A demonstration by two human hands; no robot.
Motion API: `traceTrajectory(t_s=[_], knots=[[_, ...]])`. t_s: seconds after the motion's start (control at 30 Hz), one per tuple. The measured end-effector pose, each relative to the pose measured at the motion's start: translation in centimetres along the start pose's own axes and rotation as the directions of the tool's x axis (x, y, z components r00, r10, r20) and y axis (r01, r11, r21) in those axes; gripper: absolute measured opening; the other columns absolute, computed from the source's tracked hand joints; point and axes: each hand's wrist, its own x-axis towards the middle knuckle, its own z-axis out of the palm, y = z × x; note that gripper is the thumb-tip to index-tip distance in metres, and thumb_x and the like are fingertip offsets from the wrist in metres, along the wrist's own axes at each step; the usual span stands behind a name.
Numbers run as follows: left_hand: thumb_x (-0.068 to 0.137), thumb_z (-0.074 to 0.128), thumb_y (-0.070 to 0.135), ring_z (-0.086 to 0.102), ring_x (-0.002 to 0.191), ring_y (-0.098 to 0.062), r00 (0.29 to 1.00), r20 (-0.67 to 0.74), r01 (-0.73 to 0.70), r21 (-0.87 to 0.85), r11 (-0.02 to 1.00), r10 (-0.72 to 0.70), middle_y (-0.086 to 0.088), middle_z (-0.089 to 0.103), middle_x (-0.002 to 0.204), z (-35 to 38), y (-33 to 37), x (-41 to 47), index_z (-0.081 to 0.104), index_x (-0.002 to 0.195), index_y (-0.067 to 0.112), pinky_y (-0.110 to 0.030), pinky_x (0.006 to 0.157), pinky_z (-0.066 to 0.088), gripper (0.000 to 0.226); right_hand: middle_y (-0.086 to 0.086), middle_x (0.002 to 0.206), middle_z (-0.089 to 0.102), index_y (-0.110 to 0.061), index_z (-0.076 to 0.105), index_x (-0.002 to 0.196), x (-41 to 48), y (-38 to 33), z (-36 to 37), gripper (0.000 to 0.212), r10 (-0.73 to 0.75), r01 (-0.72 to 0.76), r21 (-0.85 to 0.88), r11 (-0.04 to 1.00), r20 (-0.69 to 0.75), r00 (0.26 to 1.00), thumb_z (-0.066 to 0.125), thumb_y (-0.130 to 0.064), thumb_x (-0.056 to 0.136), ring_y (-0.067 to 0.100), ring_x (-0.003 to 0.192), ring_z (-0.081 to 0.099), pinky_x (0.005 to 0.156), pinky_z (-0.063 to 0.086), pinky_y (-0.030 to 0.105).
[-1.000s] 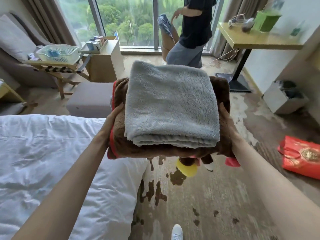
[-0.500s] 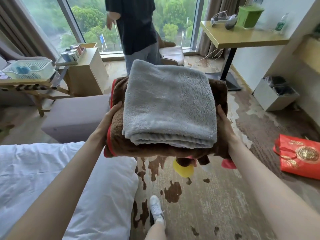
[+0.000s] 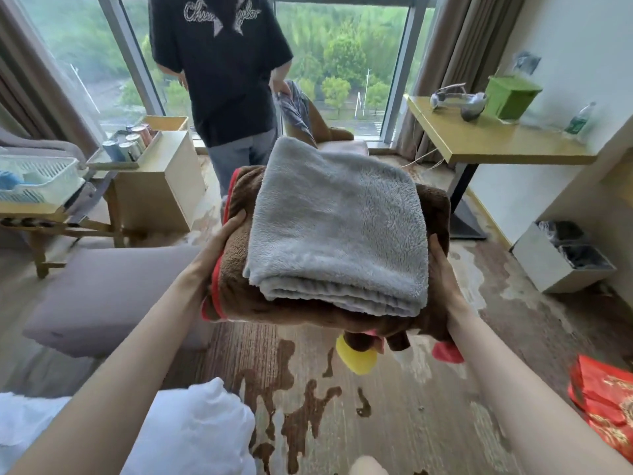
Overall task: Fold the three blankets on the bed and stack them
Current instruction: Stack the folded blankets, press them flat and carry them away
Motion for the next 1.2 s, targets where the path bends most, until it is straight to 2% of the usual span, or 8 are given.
traceTrajectory(t_s=[0.17,0.37,0.53,0.73,0.8,0.93,1.07,1.2], knots=[[0.087,0.066,0.051,0.055,0.128,-0.031,0.999,0.01,-0.042,0.057,0.997,0.041,-0.013,0.057,0.139,-0.6,4.1,11.7,0.048,0.143,0.019,-0.047,0.114,0.035,0.067,0.014,0.133,0.06,-0.015,0.065,0.125,11.6,-3.4,-0.7,0.063,-0.006,0.006,0.005,1.0,-0.015,1.0,0.042,-0.064,0.092,0.03,0.122,0.058,0.091,0.053,0.042],[0.083,0.07,0.054,0.058,0.124,-0.033,0.994,-0.085,-0.056,0.101,0.993,0.065,-0.014,0.061,0.134,-1.3,9.7,23.8,0.053,0.14,0.02,-0.049,0.113,0.036,0.069,0.003,0.112,0.073,-0.024,0.077,0.104,25.7,-8.4,0.6,0.058,-0.031,0.026,-0.159,0.987,-0.034,0.999,0.026,-0.052,0.101,0.017,0.104,0.069,0.077,0.057,0.028],[0.091,0.06,0.049,0.062,0.118,-0.033,0.988,-0.128,-0.08,0.037,0.996,0.084,-0.017,0.063,0.131,-3.8,14.5,29.1,0.055,0.136,0.011,-0.041,0.098,0.051,0.059,-0.036,0.077,0.068,-0.062,0.069,0.076,36.5,-9.4,3.8,0.062,0.097,-0.092,-0.201,0.975,0.012,0.995,0.019,-0.041,0.106,-0.018,0.071,0.063,0.056,0.049,0.004],[0.096,0.052,0.048,0.069,0.107,-0.027,0.979,-0.17,-0.125,-0.055,0.991,0.114,-0.014,0.07,0.12,-11.0,19.8,33.2,0.073,0.115,0.012,-0.033,0.078,0.059,0.046,0.008,0.118,0.07,-0.016,0.069,0.117,49.0,-7.2,9.3,0.06,0.109,-0.102,-0.199,0.975,0.025,0.994,0.029,-0.057,0.098,0.021,0.109,0.066,0.081,0.056,0.03],[0.095,0.052,0.05,0.07,0.104,-0.026,0.975,-0.188,-0.126,-0.039,0.991,0.117,-0.013,0.071,0.116,-14.4,22.2,34.9,0.076,0.109,0.014,-0.032,0.076,0.059,0.046,0.01,0.125,0.066,-0.013,0.062,0.126,53.4,-5.5,11.9,0.063,0.144,-0.135,-0.2,0.97,0.033,0.989,0.031,-0.059,0.097,0.023,0.115,0.063,0.087,0.053,0.033],[0.092,0.057,0.053,0.072,0.099,-0.025,0.974,-0.208,-0.103,-0.045,0.994,0.092,-0.011,0.074,0.11,-21.2,27.1,38.9,0.078,0.103,0.014,-0.032,0.074,0.059,0.046,0.005,0.105,0.075,-0.018,0.078,0.101,61.2,-3.0,17.4,0.058,0.132,-0.121,-0.181,0.976,0.051,0.99,0.033,-0.054,0.098,0.017,0.095,0.072,0.068,0.058,0.024],[0.091,0.058,0.053,0.071,0.103,-0.026,0.977,-0.196,-0.099,-0.046,0.994,0.088,-0.012,0.072,0.114,-26.9,31.9,43.4,0.077,0.106,0.014,-0.032,0.077,0.058,0.045,0.013,0.132,0.06,-0.009,0.049,0.139,68.0,-1.6,21.9,0.064,0.126,-0.118,-0.182,0.976,0.03,0.992,0.034,-0.055,0.098,0.025,0.123,0.057,0.103,0.044,0.038],[0.096,0.054,0.046,0.07,0.105,-0.023,0.961,-0.242,-0.143,-0.035,0.989,0.13,-0.008,0.073,0.114,-30.7,35.7,48.0,0.078,0.103,0.024,-0.031,0.08,0.058,0.034,0.011,0.114,0.068,-0.008,0.055,0.128,73.8,-1.2,24.7,0.056,0.062,-0.062,-0.239,0.969,-0.008,0.998,0.033,-0.051,0.099,0.022,0.102,0.066,0.091,0.051,0.033]])
